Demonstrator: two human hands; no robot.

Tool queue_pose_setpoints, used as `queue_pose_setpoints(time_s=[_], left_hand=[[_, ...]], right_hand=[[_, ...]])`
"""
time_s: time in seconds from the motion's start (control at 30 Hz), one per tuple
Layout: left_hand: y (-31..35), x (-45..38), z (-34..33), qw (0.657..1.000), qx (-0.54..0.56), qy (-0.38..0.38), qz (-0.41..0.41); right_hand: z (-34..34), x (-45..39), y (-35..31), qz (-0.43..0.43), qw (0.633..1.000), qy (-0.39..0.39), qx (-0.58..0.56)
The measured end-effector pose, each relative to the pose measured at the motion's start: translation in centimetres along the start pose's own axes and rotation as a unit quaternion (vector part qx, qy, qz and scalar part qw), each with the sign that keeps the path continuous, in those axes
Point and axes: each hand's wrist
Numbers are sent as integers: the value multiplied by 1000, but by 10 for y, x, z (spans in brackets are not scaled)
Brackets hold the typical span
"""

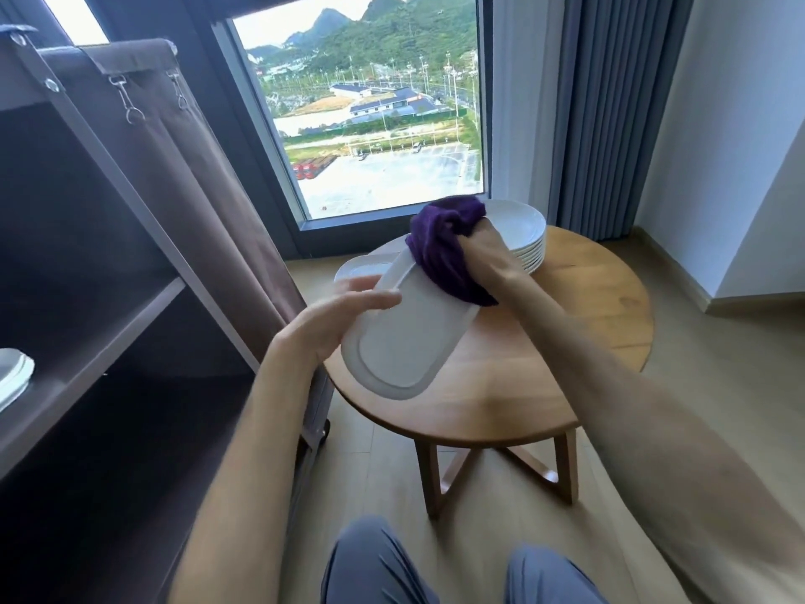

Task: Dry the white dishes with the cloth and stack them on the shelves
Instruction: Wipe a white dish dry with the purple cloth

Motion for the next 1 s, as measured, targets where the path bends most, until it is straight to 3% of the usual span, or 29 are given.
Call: queue_pose_setpoints(time_s=[0.07, 0.17, 0.3, 0.37, 0.43, 0.53, 0.63, 0.7, 0.77, 0.8, 0.87, 0.93, 1.0], left_hand=[[7, -5, -8, 1000, -5, 22, -11], [5, -7, -14, 990, 99, 63, -80], [2, -17, -32, 915, 325, 196, -137], [2, -23, -44, 890, 330, 275, -150], [-3, -28, -51, 883, 333, 298, -144], [-18, -32, -53, 873, 362, 311, -104], [-20, -36, -56, 891, 235, 384, -63], [-13, -31, -64, 910, 139, 389, -42], [-3, -24, -72, 935, 201, 290, -38], [5, -19, -74, 931, 294, 214, -35], [13, -12, -77, 884, 455, 99, -49], [13, -10, -78, 863, 494, 100, -48], [10, -6, -82, 874, 474, 96, -49]], right_hand=[[-10, -2, -10, 36, 999, -11, 26], [-11, -8, -13, 46, 998, 40, 2], [-23, 1, 6, -36, 983, 78, -160], [-33, 15, 12, -66, 967, 99, -227], [-32, 24, 17, -92, 954, 95, -268], [-20, 33, 27, -116, 929, 11, -350], [-22, 35, 29, -134, 891, 31, -432], [-24, 35, 16, -121, 914, 18, -387], [-28, 33, 5, -61, 954, -9, -293], [-32, 34, 0, -26, 972, -14, -235], [-42, 36, -12, 50, 988, -8, -146], [-52, 31, -20, 117, 993, -16, 7], [-55, 23, -19, 109, 978, -8, 177]])
Point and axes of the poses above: each hand's wrist, its own x-axis away from the middle knuckle, its own z-axis out of the back of the hand, y = z × x, and after that the axes turned 12 degrees about z, right-handed
